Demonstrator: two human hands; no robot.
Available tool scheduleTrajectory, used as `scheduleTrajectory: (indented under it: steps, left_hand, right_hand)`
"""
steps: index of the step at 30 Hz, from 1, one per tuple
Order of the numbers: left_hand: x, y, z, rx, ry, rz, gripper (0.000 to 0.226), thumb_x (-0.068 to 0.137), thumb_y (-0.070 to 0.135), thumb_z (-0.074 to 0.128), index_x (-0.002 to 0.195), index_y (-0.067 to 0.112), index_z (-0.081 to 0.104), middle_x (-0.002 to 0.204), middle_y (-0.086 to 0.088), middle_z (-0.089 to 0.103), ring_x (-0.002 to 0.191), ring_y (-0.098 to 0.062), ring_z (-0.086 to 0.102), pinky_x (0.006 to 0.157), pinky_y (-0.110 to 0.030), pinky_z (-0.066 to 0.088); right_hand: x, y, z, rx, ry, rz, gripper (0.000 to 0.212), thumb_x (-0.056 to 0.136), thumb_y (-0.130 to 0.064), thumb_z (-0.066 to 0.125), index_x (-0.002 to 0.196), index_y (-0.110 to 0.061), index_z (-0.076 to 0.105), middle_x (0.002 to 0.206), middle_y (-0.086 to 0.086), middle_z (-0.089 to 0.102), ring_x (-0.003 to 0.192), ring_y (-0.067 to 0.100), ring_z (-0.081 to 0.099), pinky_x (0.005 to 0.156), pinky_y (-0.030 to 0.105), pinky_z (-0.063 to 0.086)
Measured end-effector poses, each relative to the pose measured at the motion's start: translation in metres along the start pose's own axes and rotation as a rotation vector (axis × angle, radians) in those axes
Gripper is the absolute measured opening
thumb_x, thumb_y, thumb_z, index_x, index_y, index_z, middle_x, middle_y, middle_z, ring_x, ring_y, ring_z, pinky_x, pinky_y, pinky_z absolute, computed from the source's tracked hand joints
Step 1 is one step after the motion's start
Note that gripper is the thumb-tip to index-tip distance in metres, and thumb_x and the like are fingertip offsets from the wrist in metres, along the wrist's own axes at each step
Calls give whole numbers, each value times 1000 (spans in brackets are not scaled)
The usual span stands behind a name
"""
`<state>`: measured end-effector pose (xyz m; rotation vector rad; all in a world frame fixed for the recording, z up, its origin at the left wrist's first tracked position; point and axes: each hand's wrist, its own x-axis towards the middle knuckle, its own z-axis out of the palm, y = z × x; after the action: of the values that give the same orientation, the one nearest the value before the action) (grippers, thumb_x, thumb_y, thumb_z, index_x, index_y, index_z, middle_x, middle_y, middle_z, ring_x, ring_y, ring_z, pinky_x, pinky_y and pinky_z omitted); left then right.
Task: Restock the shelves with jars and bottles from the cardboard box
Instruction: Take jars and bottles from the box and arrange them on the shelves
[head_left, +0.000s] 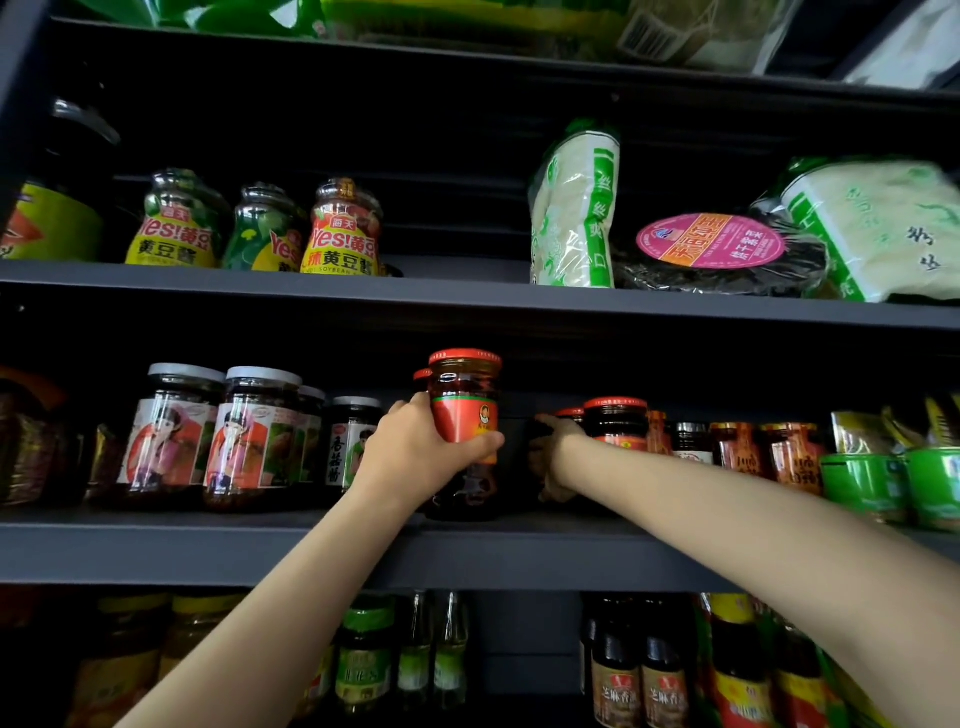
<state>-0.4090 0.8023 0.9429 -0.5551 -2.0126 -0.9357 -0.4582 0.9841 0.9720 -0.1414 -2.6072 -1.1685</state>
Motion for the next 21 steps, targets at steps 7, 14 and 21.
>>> scheduleTrajectory:
  steps: [7,14,21]
  left_hand:
    - [-5,9,-8,21,15,-20,60,67,54,73,107,13,56,96,-2,61,89,-18,57,71,-25,38]
    - [-3,35,2,-45,-211,23,54,75,46,71,113,10,57,96,0,58,85,-9,50,73,-19,38]
    - [-1,35,9,120,-275,84,43,78,43,69,102,8,63,90,-2,64,80,-13,57,61,-19,42]
  right_hand:
    - [-73,27,-38,505,362,-84,35,91,-7,41,123,-9,56,126,14,58,109,29,58,93,31,46]
    - [-112,47,-31,1053,469,-211,84,86,-21,65,148,-36,10,153,-1,24,104,12,60,87,22,47]
    - [-96,34,-24,855,623,-134,107,69,-35,80,149,-29,9,151,-2,21,134,23,22,111,44,26]
